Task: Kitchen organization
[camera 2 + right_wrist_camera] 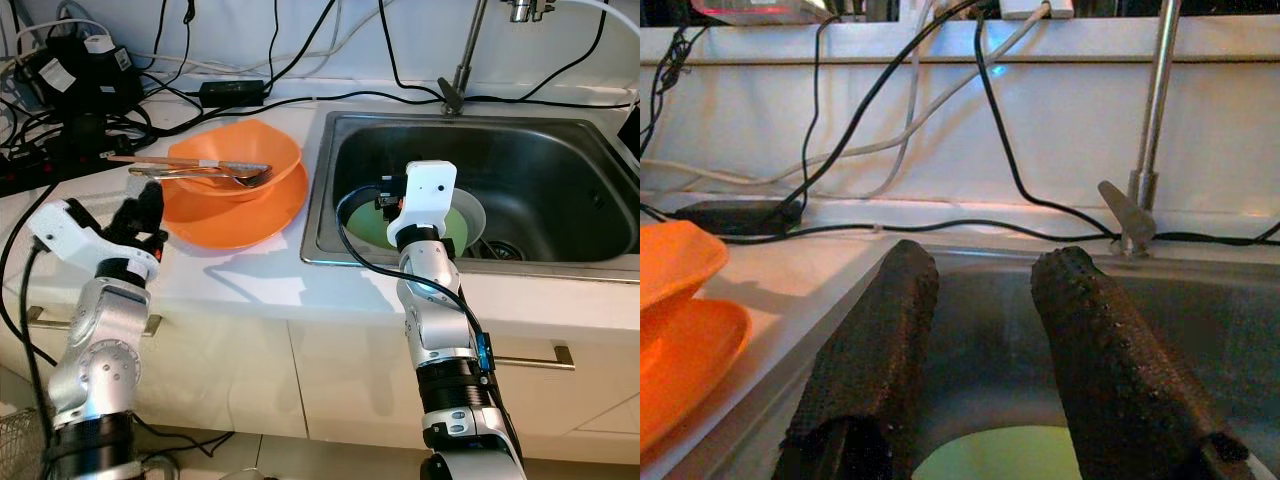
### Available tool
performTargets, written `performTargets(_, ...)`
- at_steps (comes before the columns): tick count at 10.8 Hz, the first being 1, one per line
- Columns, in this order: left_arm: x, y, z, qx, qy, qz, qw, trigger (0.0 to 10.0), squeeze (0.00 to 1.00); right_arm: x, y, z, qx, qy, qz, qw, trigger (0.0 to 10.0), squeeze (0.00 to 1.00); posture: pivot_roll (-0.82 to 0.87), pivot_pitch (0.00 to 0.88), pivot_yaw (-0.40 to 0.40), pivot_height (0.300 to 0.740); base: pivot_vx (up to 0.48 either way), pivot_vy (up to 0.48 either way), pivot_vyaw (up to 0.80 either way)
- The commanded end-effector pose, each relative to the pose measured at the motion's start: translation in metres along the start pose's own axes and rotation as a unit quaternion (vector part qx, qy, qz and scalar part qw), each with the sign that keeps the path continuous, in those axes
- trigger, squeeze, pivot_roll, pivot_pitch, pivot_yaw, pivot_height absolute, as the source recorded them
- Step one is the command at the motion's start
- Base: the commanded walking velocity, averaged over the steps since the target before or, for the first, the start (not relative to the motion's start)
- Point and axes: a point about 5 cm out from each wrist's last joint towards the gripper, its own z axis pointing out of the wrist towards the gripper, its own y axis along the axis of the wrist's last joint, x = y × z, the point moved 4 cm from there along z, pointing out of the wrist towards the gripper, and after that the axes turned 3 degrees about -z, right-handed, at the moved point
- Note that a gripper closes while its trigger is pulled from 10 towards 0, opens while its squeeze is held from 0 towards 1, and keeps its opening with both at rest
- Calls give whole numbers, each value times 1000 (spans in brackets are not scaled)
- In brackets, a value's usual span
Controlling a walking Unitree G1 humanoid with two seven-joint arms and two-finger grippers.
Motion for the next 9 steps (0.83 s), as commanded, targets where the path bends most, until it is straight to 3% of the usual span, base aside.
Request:
performTargets(1,-2,3,7,-6,3,9,1000,10000,114,3,6,3,-10,8,3,1000,10000,0,85,0,45,740,0,0,0)
performTargets(2,-4,0,15,-4,5,11,1000,10000,0,4,6,3,-10,9,3,1000,10000,0,82,0,44,740,0,0,0)
performTargets(9,-11,-9,43,-8,9,19,1000,10000,0,3,8,4,-13,8,2,1000,10000,0,70,0,40,740,0,0,0)
